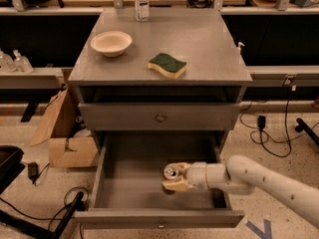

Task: Pick orange can from middle drawer and place on counter

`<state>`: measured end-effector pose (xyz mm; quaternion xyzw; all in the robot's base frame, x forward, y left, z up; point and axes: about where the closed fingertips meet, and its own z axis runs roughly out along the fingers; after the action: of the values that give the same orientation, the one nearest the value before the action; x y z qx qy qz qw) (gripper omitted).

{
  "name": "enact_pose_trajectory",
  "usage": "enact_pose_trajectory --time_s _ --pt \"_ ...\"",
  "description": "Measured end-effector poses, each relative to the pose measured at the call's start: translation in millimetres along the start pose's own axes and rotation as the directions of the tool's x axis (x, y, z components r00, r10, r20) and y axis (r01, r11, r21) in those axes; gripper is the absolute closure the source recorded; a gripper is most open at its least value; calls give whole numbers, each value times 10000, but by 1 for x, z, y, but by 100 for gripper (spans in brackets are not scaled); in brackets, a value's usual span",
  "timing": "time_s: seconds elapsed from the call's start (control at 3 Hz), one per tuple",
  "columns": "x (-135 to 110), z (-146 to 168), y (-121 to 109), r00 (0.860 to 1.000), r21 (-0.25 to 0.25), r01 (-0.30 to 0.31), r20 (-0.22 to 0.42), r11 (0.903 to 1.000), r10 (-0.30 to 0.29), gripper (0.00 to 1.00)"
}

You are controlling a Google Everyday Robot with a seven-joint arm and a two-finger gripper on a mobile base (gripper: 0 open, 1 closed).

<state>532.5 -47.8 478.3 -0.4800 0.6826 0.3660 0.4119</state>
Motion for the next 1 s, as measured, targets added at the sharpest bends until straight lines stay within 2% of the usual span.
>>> enact_pose_trajectory --time_s 0.33,0.67,1.0 --pt "-65 -63 -6 9994 -272 -132 -329 9995 123 100" --pt "-152 -133 -25 9968 -194 -221 -775 9996 205 100" --pt "-244 -200 -38 9961 -33 -196 -862 9998 193 100"
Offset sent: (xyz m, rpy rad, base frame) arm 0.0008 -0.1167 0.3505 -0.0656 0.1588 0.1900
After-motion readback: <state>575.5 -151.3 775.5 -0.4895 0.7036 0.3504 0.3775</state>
